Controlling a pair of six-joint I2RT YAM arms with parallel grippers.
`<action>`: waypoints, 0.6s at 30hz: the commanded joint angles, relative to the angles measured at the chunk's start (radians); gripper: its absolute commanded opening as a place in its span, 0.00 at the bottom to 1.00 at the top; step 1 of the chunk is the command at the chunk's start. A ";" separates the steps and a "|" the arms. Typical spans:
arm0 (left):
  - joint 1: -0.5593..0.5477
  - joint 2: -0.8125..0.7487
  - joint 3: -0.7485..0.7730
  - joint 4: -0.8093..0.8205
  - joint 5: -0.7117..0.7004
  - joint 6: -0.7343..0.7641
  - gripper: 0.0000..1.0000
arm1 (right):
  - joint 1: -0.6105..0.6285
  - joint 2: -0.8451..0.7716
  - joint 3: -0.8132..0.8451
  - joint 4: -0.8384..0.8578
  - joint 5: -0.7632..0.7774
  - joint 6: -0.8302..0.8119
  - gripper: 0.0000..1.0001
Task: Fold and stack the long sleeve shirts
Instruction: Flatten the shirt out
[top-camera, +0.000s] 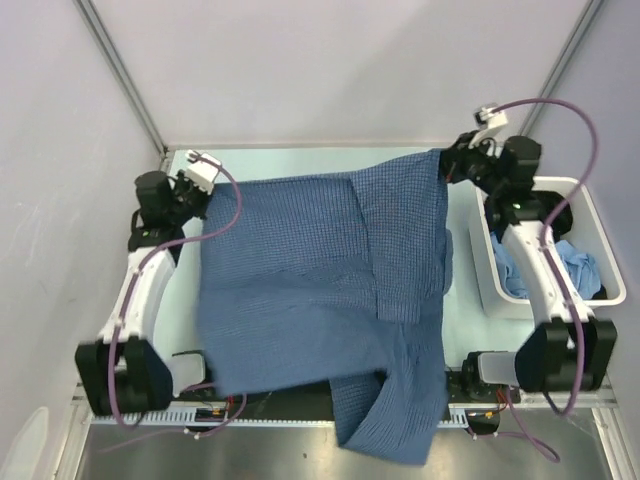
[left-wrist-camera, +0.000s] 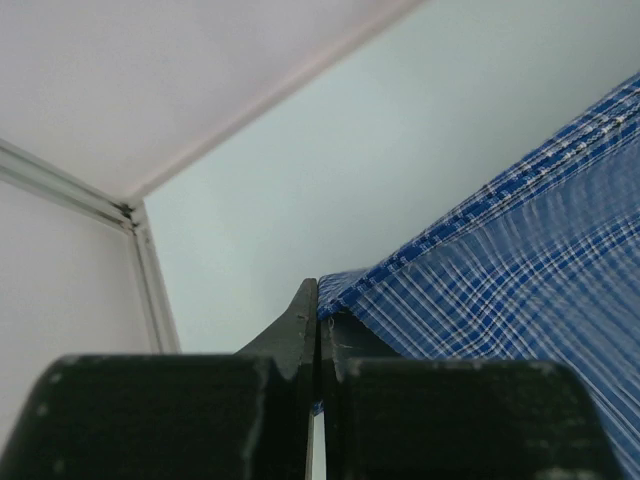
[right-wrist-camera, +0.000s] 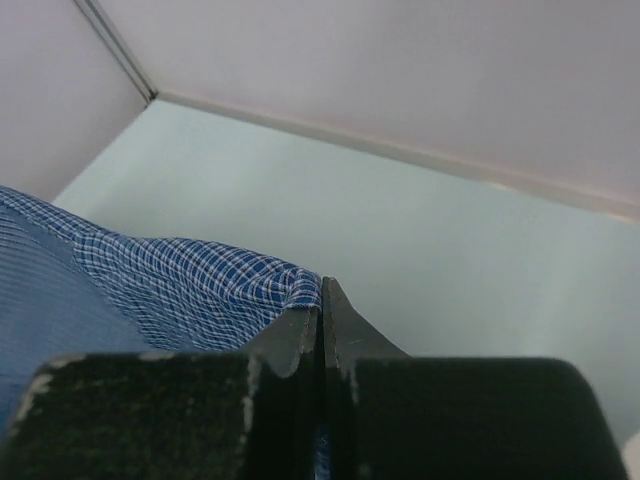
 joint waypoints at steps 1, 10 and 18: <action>0.013 0.248 0.043 0.221 0.013 0.094 0.00 | 0.024 0.155 -0.036 0.271 0.078 -0.078 0.00; 0.006 0.909 0.711 -0.083 -0.076 0.031 0.04 | 0.054 0.774 0.338 0.278 0.185 -0.114 0.00; -0.074 1.193 1.060 -0.220 -0.192 0.129 0.06 | 0.083 1.113 0.806 0.155 0.257 -0.080 0.00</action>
